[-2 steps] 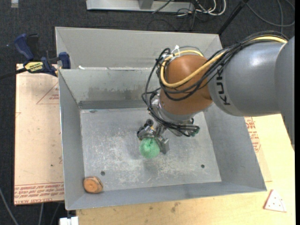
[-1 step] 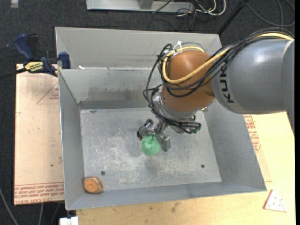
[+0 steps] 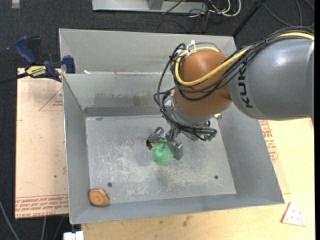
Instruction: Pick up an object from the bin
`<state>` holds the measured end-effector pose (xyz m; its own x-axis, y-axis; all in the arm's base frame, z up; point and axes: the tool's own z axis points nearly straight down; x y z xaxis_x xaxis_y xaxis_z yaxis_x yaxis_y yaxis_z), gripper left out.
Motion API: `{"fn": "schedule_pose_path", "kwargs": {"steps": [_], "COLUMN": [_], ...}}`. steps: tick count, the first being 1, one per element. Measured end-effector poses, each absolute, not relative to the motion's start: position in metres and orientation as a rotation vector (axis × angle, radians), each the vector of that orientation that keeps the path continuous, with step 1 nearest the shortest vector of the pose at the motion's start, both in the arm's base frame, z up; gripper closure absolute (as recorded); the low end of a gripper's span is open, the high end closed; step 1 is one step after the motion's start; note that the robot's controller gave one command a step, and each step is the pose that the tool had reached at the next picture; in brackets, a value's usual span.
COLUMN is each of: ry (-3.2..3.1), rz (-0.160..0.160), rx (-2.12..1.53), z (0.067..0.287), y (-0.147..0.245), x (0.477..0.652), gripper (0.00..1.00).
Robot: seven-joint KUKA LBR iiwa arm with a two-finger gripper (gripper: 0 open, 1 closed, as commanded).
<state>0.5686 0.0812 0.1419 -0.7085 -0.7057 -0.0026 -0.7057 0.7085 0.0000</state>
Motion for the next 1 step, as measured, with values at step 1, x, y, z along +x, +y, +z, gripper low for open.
{"fn": "schedule_pose_path", "kwargs": {"steps": [1], "ry": [2.901], "rz": [0.001], "rx": [-1.197], "z": [0.1560], "y": [0.0815], "x": [0.5690], "gripper": [1.00]}}
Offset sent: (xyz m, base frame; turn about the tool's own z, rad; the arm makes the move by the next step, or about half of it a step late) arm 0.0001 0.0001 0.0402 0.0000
